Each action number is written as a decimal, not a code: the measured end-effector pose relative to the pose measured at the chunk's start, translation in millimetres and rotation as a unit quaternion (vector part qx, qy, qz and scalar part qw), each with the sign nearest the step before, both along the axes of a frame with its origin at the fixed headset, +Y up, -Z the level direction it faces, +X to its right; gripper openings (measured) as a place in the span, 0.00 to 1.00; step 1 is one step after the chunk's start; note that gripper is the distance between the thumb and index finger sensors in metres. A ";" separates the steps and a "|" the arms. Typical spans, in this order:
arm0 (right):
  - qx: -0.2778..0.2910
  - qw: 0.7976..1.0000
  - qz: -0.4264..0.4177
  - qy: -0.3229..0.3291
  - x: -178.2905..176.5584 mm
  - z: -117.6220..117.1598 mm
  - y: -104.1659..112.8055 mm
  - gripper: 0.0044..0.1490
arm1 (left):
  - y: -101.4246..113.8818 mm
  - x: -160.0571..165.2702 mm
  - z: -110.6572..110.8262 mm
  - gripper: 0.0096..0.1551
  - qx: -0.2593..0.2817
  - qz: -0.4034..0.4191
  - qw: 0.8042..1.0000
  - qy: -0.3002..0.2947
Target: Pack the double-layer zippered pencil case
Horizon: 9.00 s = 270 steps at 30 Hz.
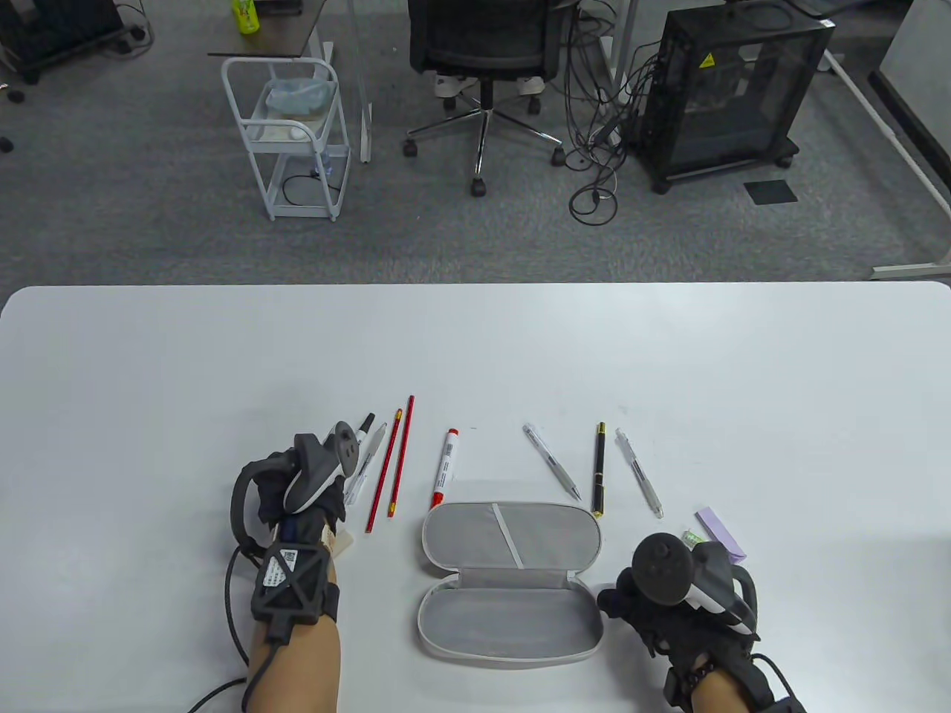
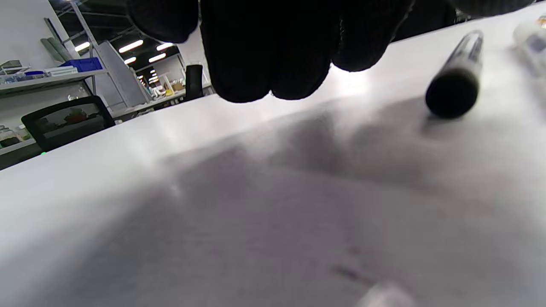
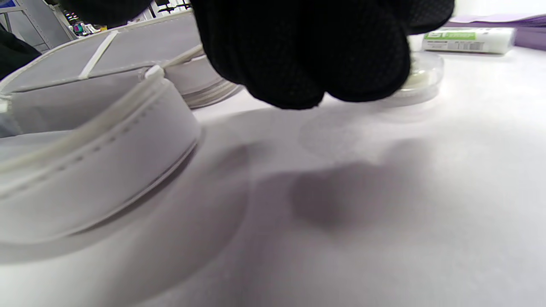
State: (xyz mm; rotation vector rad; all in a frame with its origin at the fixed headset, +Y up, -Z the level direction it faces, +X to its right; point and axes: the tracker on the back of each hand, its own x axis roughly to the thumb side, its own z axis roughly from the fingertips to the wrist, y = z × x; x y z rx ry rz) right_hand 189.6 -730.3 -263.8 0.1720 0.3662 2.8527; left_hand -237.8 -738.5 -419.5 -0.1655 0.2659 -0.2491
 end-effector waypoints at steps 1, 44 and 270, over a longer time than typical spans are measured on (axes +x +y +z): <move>0.001 1.000 -0.003 0.000 1.0 0.1 0.6 0.42 | -2.9 1.4 -4.6 0.37 -0.014 -0.002 1.000 -0.003; 0.107 0.983 -0.068 -0.136 51.3 -2.6 8.5 0.40 | 6.3 166.6 200.6 0.27 0.078 -0.104 0.823 -0.553; 0.226 0.951 0.140 0.160 -115.0 30.6 -5.8 0.35 | 43.8 84.2 174.1 0.32 0.131 0.020 0.899 -0.416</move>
